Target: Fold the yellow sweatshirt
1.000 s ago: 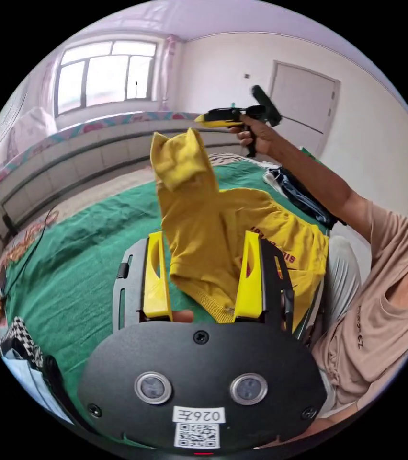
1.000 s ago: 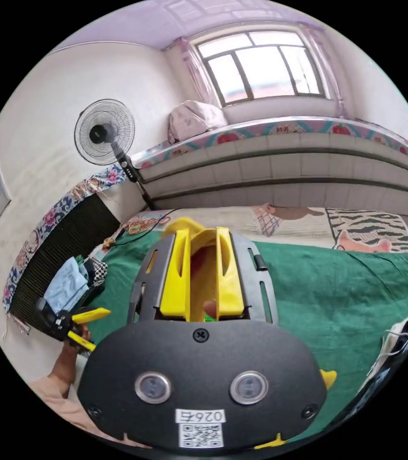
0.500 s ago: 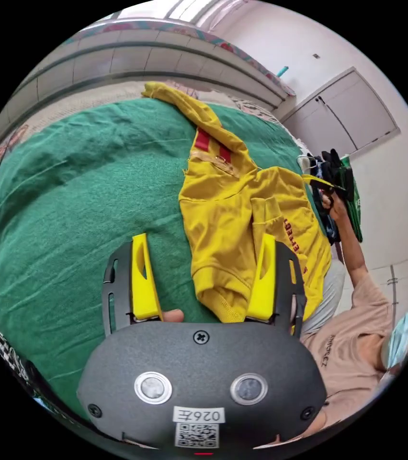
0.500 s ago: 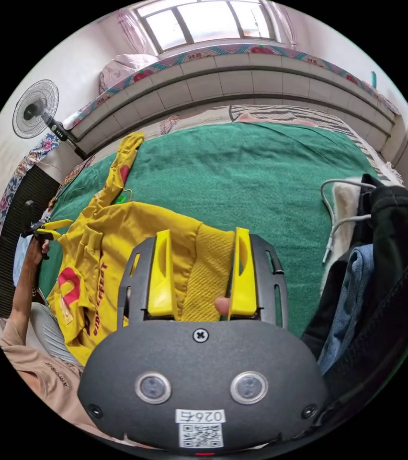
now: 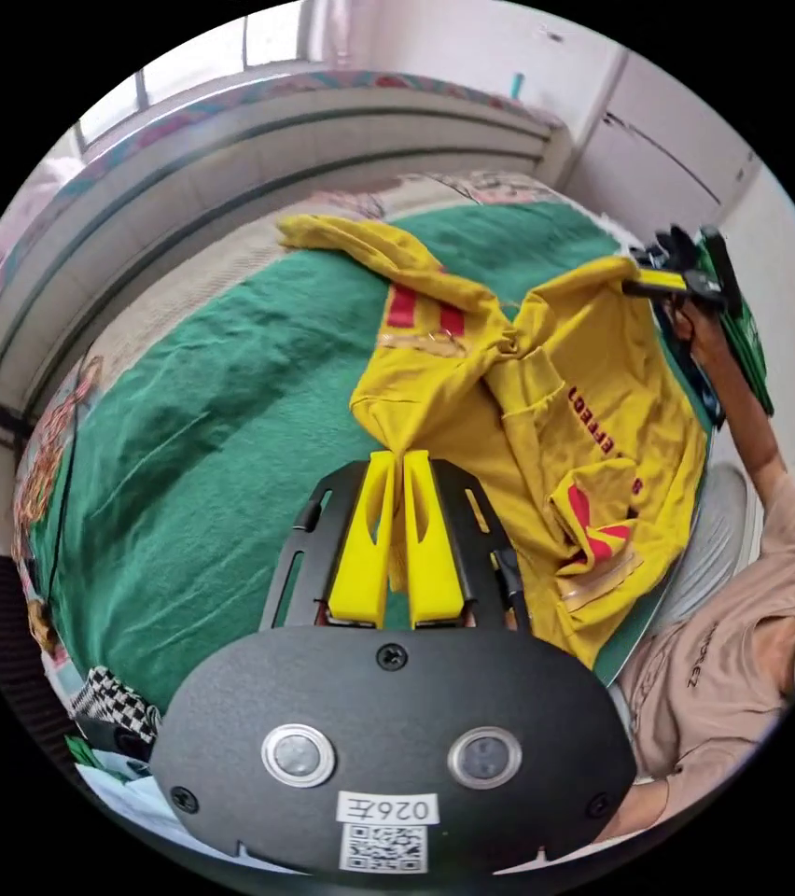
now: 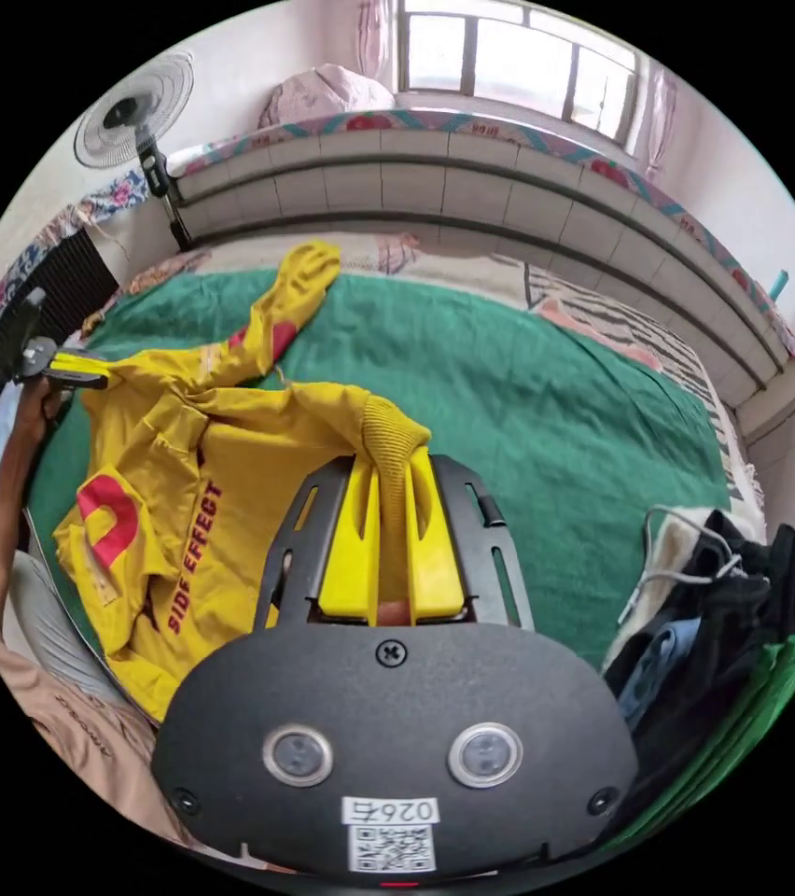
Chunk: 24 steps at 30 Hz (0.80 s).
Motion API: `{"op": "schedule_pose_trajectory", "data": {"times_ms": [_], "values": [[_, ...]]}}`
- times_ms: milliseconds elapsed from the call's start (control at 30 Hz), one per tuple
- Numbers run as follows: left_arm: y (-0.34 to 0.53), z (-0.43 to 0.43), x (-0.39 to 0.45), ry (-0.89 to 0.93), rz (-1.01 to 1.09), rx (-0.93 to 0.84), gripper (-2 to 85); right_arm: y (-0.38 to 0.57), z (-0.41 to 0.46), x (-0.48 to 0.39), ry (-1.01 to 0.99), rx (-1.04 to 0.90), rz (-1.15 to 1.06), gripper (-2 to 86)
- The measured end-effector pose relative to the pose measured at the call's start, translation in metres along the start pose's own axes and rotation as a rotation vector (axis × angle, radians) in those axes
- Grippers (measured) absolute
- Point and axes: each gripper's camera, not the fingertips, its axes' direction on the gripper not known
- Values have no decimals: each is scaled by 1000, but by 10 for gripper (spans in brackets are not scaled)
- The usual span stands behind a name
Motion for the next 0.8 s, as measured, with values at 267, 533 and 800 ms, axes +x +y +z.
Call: {"op": "schedule_pose_trajectory", "data": {"times_ms": [267,533,800], "values": [[13,0,-122,149,-240,103,47,-79,23,13,7,-9,173,69],[53,-6,-52,238,-16,140,44,-18,-26,-58,-190,16,54,68],[-31,61,24,356,89,-48,186,-107,36,-252,-316,16,-122,86]]}}
